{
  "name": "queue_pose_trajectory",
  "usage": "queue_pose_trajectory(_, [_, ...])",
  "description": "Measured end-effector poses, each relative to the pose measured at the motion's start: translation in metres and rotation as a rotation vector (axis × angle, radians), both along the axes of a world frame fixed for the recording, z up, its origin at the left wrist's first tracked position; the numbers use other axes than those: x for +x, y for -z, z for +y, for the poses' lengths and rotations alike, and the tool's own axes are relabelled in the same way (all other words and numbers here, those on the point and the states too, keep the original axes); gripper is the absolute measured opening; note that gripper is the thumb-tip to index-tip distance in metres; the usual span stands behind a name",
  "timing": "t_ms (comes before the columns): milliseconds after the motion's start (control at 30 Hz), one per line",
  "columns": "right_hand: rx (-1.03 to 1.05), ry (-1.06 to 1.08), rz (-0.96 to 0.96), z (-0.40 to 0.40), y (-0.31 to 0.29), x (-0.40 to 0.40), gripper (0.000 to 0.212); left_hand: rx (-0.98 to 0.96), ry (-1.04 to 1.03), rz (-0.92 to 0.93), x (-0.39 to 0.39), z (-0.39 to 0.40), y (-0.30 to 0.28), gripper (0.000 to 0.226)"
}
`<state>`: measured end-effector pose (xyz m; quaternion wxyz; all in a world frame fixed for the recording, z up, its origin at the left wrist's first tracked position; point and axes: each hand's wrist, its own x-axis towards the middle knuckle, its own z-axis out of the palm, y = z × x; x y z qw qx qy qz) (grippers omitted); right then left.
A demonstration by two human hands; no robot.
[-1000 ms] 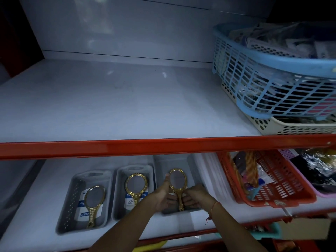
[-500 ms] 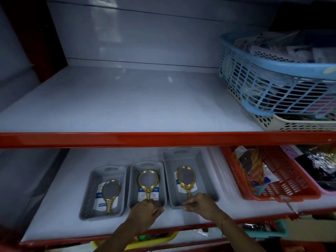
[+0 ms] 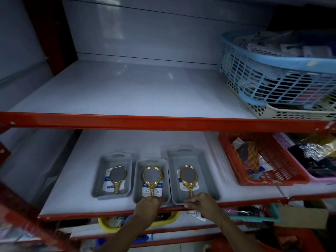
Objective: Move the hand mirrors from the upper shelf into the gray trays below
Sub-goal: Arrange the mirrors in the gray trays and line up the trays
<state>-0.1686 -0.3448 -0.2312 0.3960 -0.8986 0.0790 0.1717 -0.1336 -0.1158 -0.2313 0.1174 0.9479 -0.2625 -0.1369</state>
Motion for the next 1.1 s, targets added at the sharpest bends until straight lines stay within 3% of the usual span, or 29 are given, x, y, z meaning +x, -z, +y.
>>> queue_pose_trajectory(200, [-0.038, 0.005, -0.047, 0.004, 0.005, -0.01, 0.089, -0.035, 0.014, 0.021, -0.016, 0.001, -0.004, 0.049])
queue_pose_trajectory(333, [-0.121, -0.009, -0.054, 0.012, -0.007, -0.012, 0.053, -0.079, 0.012, 0.029, -0.017, 0.003, -0.008, 0.046])
queue_pose_trajectory(400, [-0.135, 0.0, -0.102, 0.019, -0.01, -0.01, 0.036, -0.142, 0.008, 0.024, -0.015, 0.008, -0.01, 0.034])
queue_pose_trajectory(467, [-0.168, 0.013, -0.185, 0.029, -0.016, -0.007, 0.028, -0.219, -0.048, -0.037, -0.008, 0.016, -0.005, 0.03])
queue_pose_trajectory(567, [-0.218, -0.015, -0.301, 0.047, -0.02, 0.002, 0.024, -0.263, -0.15, -0.245, 0.005, 0.036, 0.002, 0.025])
queue_pose_trajectory(633, [-0.24, -0.091, -0.343, 0.061, -0.022, 0.007, 0.024, -0.225, -0.227, -0.382, 0.014, 0.051, 0.008, 0.035])
queue_pose_trajectory(867, [-0.242, -0.343, -0.263, 0.101, -0.017, 0.01, 0.032, 0.224, -0.299, -0.179, 0.03, 0.096, 0.014, 0.052])
queue_pose_trajectory(1100, [-0.202, -0.338, -0.19, 0.106, -0.013, 0.007, 0.038, 0.096, -0.229, -0.166, 0.019, 0.104, 0.007, 0.06])
